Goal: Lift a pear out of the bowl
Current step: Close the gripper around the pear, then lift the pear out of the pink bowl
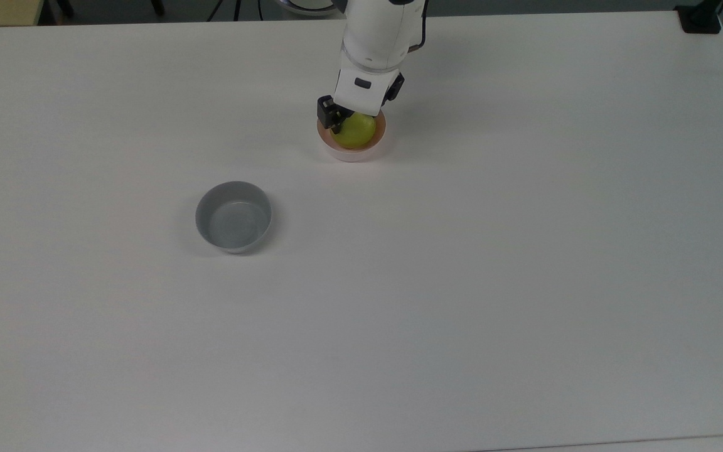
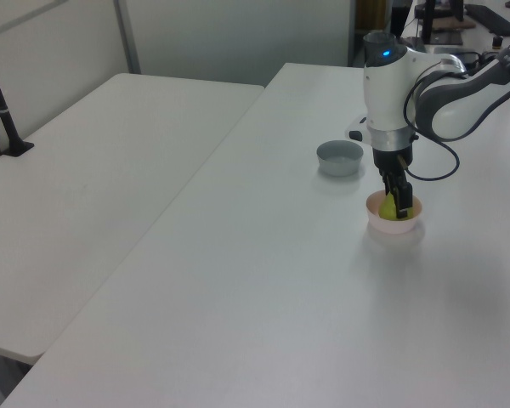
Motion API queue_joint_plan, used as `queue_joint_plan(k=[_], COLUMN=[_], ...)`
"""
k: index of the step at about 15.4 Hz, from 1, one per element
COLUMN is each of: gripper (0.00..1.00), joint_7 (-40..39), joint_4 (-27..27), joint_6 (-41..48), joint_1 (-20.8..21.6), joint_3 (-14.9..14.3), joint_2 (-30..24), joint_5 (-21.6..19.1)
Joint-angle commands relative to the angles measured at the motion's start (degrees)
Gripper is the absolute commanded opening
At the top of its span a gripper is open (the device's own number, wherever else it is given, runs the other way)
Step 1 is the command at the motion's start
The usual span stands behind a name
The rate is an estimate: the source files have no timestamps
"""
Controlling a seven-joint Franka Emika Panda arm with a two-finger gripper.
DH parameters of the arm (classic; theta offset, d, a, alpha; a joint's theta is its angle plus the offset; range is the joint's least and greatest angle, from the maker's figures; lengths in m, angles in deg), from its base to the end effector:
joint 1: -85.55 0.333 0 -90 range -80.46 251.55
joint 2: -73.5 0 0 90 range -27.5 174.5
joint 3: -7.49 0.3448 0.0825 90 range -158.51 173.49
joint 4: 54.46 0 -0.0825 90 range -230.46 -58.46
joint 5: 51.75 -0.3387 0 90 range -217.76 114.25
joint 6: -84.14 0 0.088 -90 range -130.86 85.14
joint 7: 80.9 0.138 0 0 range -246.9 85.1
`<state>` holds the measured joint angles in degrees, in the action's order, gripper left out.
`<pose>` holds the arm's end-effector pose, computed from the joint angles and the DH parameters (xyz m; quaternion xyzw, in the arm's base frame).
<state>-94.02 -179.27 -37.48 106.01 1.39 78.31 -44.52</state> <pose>0.4796 0.1140 0.3691 0.9582 0.2720 -0.0689 0.0565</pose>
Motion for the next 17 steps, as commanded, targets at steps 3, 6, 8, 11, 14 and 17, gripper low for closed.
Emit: queue_joint_plan(k=[3,6,8,11,14,17], gripper=[0.49,0.49,0.49,0.49,0.49,0.49], joint_7=[-0.85,-0.15,0.29,0.73,3.01,4.51], joint_4=[-0.96,0.79,2.81,5.36,8.18,8.27], joint_6=[-0.63,2.78,6.65,9.99,14.13,14.31], joint_1=[0.72,0.72,0.81,1.60,0.64,-1.55], joint_3=[-0.58,-0.57,-0.49,-0.49,-1.10,-1.80], joint_2=[-1.46,-3.31,-4.19,-5.68,-5.77,-5.86], joint_5=[0.41,-0.29,-0.64,-2.83,-3.28,-3.20])
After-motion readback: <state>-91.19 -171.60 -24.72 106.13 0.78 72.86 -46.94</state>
